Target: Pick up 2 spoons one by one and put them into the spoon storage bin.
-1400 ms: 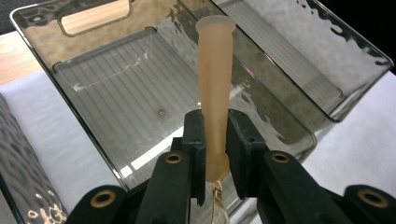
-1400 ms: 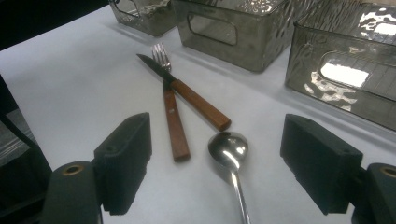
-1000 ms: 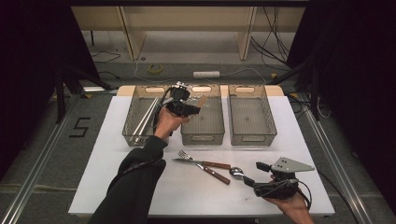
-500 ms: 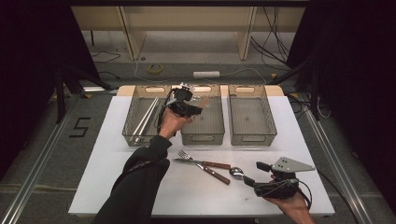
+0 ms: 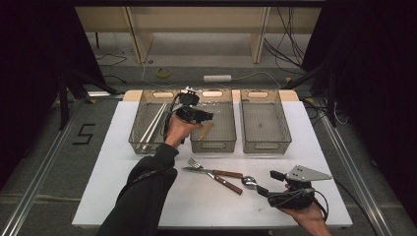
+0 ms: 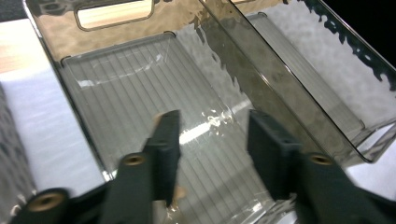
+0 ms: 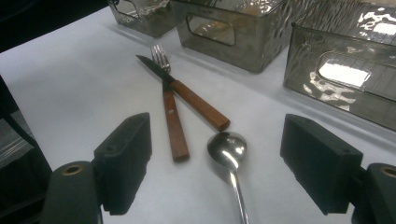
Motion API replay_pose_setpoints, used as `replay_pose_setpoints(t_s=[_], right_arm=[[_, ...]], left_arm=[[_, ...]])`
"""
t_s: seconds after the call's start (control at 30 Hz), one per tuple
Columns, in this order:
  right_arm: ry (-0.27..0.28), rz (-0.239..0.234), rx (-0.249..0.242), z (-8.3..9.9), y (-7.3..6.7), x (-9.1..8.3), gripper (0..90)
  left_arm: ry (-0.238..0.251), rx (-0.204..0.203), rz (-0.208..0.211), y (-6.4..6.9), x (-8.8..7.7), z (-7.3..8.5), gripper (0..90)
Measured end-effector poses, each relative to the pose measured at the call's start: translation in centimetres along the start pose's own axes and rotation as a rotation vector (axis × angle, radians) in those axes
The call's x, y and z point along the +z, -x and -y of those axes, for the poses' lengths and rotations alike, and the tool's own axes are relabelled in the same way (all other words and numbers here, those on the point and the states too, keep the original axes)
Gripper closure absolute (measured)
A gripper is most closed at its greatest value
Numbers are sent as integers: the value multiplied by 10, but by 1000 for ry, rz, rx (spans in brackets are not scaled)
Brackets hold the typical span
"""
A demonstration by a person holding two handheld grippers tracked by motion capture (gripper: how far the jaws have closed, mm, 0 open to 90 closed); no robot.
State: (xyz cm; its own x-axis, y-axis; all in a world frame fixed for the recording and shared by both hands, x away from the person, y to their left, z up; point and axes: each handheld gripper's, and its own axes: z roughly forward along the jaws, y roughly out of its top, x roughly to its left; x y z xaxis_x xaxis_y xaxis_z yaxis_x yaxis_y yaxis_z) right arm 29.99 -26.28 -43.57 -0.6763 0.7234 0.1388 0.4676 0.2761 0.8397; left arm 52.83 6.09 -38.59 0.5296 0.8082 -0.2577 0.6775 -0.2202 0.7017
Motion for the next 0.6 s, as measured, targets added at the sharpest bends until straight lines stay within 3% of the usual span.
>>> replay_pose_setpoints(t_s=[0.17,0.3,0.43,0.6], right_arm=[[-7,-1,-3,0,-1,0,259],[-21,6,1,-1,0,0,259],[-46,18,3,-1,2,0,259],[-114,29,-1,-5,4,2,264]], left_arm=[[-8,-33,56,-3,-15,3,382],[-22,13,48,-3,-29,10,339],[5,41,63,-3,-45,21,293],[24,69,94,-5,-61,41,252]])
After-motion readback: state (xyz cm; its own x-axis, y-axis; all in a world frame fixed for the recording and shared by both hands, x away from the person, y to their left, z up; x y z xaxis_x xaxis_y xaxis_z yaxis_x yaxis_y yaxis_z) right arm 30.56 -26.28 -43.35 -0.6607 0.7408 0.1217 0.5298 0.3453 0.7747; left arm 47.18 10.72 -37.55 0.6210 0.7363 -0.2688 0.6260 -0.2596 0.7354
